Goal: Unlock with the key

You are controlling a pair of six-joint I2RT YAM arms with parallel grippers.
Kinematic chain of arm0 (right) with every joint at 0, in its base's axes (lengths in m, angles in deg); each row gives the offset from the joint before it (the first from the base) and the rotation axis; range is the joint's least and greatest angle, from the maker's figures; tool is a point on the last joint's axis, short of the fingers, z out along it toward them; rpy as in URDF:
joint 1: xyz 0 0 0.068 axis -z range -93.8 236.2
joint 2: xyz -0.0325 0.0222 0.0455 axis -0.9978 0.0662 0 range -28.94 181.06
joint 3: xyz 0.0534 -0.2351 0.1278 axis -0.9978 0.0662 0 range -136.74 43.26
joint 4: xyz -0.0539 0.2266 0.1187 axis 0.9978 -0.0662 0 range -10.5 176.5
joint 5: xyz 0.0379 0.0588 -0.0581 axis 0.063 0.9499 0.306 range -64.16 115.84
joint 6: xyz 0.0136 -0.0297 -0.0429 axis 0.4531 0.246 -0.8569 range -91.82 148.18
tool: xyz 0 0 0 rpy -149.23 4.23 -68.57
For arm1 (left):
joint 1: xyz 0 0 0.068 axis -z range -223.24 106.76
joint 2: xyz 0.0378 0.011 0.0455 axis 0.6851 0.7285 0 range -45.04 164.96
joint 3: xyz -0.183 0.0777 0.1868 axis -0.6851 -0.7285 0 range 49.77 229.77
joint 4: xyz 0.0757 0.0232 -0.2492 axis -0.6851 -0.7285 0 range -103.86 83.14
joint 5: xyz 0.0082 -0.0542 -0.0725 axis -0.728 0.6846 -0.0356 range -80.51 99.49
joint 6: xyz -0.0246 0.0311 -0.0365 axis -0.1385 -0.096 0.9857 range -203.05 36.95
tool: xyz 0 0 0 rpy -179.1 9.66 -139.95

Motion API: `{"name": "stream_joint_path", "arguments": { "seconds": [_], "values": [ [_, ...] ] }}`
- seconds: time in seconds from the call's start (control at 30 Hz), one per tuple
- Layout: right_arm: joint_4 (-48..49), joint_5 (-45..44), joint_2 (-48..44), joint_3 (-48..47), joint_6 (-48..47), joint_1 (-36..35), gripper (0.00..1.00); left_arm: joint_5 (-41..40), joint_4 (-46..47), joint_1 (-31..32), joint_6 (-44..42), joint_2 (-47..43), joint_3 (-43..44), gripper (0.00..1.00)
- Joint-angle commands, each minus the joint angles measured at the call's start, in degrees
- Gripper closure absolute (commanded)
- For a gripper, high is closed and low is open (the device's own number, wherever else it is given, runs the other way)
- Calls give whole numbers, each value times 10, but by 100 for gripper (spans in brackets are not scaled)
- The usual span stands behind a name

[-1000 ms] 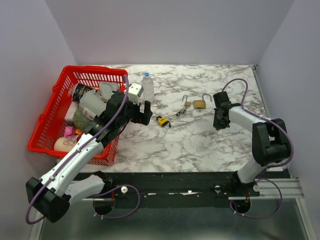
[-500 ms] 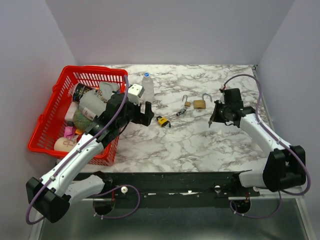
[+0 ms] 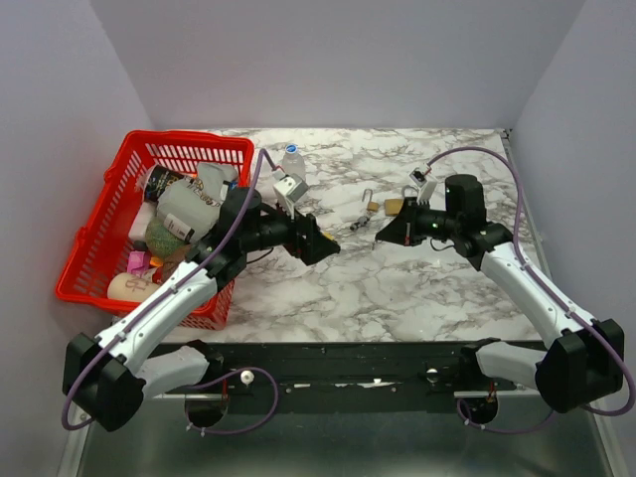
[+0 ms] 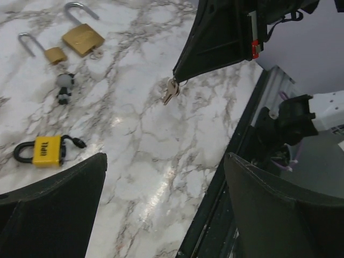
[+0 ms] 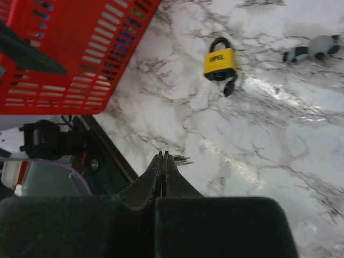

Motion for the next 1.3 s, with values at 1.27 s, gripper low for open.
{"name": "stream_joint_path", "arguments": {
  "seconds": [1.27],
  "values": [
    [235, 210, -104, 83, 202, -40, 99, 72, 160, 123, 8, 109, 19, 42]
  ]
}}
